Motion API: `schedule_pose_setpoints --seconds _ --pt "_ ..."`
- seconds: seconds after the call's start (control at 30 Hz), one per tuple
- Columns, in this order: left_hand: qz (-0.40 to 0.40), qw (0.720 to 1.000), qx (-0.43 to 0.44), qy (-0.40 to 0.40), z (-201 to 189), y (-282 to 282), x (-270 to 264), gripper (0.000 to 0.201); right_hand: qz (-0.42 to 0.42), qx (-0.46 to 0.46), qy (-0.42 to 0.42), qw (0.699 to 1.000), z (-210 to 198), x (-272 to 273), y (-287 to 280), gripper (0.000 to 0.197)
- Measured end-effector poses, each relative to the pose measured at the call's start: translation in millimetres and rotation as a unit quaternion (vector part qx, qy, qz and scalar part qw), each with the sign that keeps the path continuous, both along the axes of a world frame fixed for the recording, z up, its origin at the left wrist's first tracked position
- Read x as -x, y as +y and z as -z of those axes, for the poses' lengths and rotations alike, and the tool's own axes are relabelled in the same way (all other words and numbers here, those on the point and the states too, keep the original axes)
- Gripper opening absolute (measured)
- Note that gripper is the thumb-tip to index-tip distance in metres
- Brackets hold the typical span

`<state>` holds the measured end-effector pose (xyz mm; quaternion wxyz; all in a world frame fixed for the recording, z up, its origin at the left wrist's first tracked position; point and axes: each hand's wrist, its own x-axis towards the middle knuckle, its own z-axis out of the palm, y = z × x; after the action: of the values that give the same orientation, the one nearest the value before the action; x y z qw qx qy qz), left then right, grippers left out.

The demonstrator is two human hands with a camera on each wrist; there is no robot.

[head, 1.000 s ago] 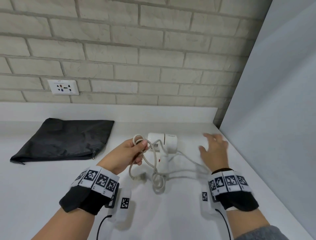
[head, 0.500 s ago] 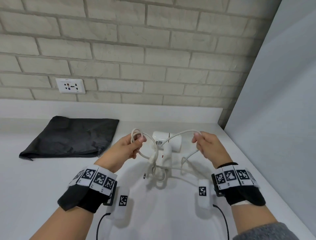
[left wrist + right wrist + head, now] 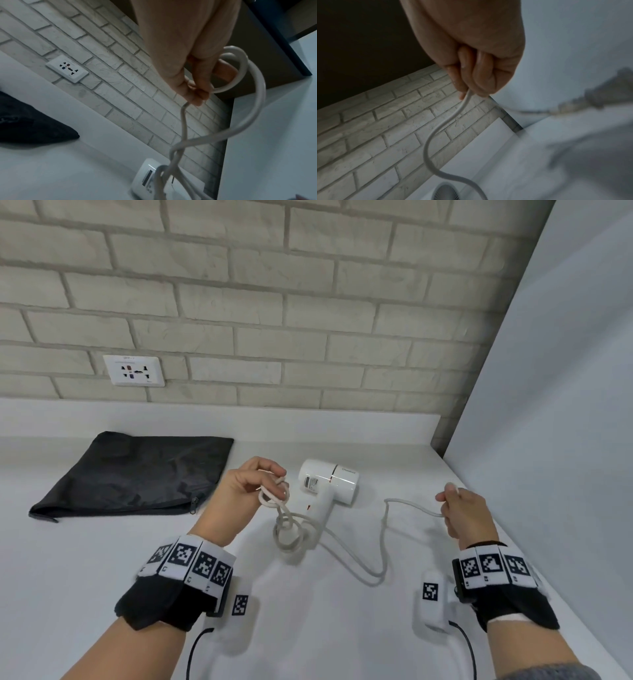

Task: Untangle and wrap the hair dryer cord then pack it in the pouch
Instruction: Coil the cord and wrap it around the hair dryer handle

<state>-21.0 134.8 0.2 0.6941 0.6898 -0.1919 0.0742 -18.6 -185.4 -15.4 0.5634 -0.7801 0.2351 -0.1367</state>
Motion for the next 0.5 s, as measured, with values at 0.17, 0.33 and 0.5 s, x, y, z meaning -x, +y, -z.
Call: schedule_pose_setpoints --seconds 0.17,0.33,0.5 --pt "0.059 0.995 0.083 0.010 0 -4 -2 0.034 -0.067 0.099 0.044 0.992 1 1 11 0.030" --pt "0.114 0.975 0.186 0.045 -2 -7 -2 0.034 -0.050 0.415 0.119 0.901 -13 9 49 0.060" --pt "0.129 0.969 0.206 0.042 -8 -11 -4 0.031 -0.301 0.345 -0.042 0.888 -29 19 94 0.048"
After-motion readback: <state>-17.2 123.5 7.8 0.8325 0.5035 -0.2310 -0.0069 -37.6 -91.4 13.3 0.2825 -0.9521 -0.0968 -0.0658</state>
